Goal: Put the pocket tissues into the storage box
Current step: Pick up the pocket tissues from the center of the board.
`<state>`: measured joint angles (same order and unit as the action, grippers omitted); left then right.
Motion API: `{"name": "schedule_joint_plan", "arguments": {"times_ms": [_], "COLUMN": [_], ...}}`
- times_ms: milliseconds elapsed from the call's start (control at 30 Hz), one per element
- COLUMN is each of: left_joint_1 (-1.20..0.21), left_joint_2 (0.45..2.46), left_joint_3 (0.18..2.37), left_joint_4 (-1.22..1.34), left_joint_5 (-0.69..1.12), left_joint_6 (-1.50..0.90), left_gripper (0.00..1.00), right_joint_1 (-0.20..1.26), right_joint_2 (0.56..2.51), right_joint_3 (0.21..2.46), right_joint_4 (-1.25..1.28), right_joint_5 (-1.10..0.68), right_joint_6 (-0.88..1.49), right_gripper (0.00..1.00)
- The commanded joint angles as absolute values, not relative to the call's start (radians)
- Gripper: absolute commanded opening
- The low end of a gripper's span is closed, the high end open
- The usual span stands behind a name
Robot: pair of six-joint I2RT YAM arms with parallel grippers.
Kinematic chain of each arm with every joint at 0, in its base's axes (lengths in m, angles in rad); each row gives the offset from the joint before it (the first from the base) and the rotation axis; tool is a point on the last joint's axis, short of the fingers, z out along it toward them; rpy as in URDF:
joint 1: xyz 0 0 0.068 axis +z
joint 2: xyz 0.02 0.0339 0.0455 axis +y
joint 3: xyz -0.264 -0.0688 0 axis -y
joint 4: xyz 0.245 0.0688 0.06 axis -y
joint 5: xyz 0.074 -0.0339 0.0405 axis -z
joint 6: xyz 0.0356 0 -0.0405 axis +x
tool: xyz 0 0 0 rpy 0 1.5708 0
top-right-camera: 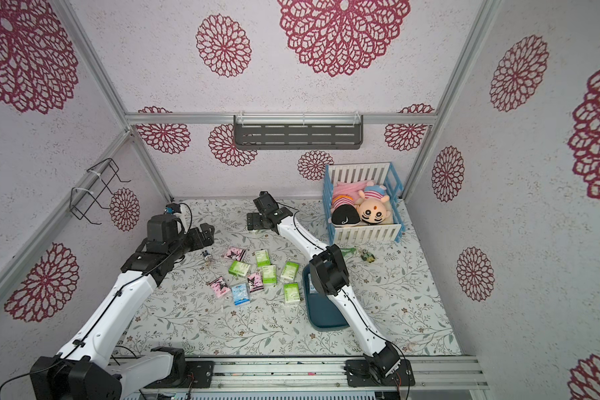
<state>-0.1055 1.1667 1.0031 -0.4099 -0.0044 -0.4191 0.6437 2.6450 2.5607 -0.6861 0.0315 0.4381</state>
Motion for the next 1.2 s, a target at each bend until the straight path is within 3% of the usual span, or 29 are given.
{"name": "schedule_joint_plan", "arguments": {"times_ms": [0,367,733,1167], "left_joint_1": [-0.099,-0.098,-0.097,-0.084], "left_joint_2": [1.157,1.167,1.179,1.178], "left_joint_3": [0.996,0.991,0.987,0.992], "left_joint_4": [-0.418,-0.423,-0.425,-0.442], "left_joint_5": [0.004,-0.003,-0.01,-0.021], "left_joint_6": [-0.408,-0.396,-0.381,-0.351], "left_gripper": [0.97,0.97,0.97,0.97], "right_joint_1": [0.649,0.645,0.64,0.637], "right_joint_2": [2.654,2.717,2.75,2.783], "right_joint_3": [2.599,2.6,2.599,2.6], "right_joint_4": [-0.61,-0.537,-0.531,-0.509], "right_joint_5": [0.039,0.003,-0.004,-0.033], "right_joint_6": [0.457,0.517,0.538,0.559], "right_gripper": [0.96,0.84,0.81,0.61]}}
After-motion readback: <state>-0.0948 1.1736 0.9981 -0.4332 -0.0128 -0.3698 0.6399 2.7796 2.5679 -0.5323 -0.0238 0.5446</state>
